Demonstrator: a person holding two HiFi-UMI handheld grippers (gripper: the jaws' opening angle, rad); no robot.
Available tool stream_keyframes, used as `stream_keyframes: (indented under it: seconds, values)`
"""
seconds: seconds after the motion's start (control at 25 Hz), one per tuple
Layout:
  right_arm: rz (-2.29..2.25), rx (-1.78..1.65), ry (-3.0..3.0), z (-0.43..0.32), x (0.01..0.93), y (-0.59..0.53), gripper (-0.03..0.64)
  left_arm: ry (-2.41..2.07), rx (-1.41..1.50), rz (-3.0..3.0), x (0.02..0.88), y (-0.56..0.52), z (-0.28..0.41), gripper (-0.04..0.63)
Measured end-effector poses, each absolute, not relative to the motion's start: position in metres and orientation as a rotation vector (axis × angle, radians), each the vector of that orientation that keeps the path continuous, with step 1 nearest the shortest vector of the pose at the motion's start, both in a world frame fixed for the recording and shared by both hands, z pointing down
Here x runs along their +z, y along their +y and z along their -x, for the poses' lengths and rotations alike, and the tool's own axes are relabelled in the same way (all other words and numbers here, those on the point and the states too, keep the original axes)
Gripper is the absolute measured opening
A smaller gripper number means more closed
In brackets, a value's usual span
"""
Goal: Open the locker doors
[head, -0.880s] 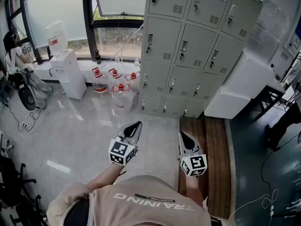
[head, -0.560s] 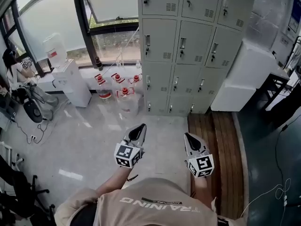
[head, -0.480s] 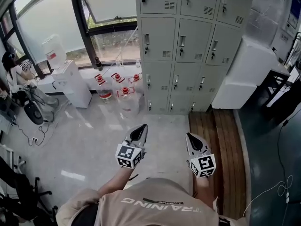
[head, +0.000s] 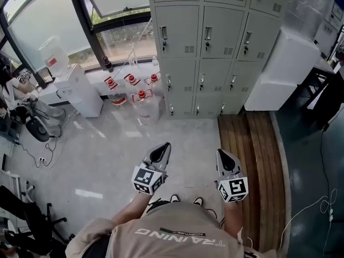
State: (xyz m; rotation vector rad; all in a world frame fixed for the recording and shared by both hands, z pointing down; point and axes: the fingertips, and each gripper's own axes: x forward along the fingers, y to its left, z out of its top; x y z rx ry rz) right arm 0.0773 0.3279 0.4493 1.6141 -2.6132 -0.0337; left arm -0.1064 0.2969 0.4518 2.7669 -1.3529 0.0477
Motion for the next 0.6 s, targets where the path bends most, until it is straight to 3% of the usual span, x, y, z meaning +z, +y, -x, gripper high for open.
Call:
stream_keyframes:
  seconds: [0.6]
  values:
    - [-1.603, 0.094, -2.584, -0.046, 0.493, 0.270, 0.011, -1.249, 0.096, -2.742, 0.494, 0.232, 0.119, 0.006]
